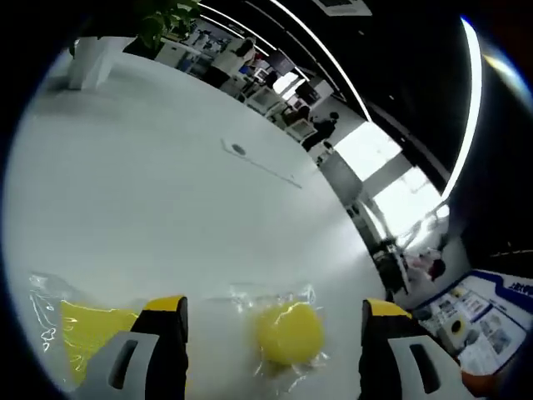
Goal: Compare the silicone blocks by pressing each to a similar depth, holding the contact briefly, and releasing to observe deformation and rebound differences across the visible hardness samples.
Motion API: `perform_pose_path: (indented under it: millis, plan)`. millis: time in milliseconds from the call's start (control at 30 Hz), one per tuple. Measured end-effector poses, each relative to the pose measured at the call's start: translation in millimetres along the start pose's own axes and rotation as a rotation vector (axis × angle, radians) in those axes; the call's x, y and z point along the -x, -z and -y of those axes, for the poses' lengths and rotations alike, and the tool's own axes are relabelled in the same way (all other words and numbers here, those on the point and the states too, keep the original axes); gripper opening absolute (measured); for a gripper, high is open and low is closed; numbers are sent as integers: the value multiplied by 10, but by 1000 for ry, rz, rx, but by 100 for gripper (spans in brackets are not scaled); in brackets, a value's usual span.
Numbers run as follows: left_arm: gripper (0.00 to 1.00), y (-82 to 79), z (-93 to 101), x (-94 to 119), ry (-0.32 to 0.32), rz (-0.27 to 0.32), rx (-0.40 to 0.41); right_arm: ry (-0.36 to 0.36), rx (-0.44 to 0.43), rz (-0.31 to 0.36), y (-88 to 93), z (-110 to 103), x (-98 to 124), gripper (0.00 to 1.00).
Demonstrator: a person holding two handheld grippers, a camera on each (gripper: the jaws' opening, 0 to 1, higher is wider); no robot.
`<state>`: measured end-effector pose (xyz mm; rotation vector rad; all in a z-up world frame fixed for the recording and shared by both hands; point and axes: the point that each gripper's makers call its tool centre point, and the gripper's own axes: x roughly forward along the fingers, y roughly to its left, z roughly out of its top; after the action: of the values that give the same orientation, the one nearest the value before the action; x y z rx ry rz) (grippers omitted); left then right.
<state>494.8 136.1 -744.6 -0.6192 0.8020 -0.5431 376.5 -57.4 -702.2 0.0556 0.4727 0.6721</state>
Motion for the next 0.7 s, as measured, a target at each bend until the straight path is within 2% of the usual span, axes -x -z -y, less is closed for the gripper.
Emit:
perform_pose_path:
  millis: [67,233,367,433,533,700]
  plan:
    - [82,-9,2,-35,2,7,16,-2,1,-1,12,-14,-10,96]
    - [78,40,-36,-115,-6,-19,45,0,-4,-7,59,-27,-9,96]
    - [61,79,-196,-178,-61,-32,134,-5,9,-30,115,-46,6,96]
    - [56,53,-171,-203,-47,-22,118,-2,5,-31,117,-32,29,96]
    - [57,88,-168,-267,-48,-37,144,7,3,-31,113,-1,62,96]
    - [41,241,-189,-332,-57,-82,153,12,3,-37,133,11,81,96]
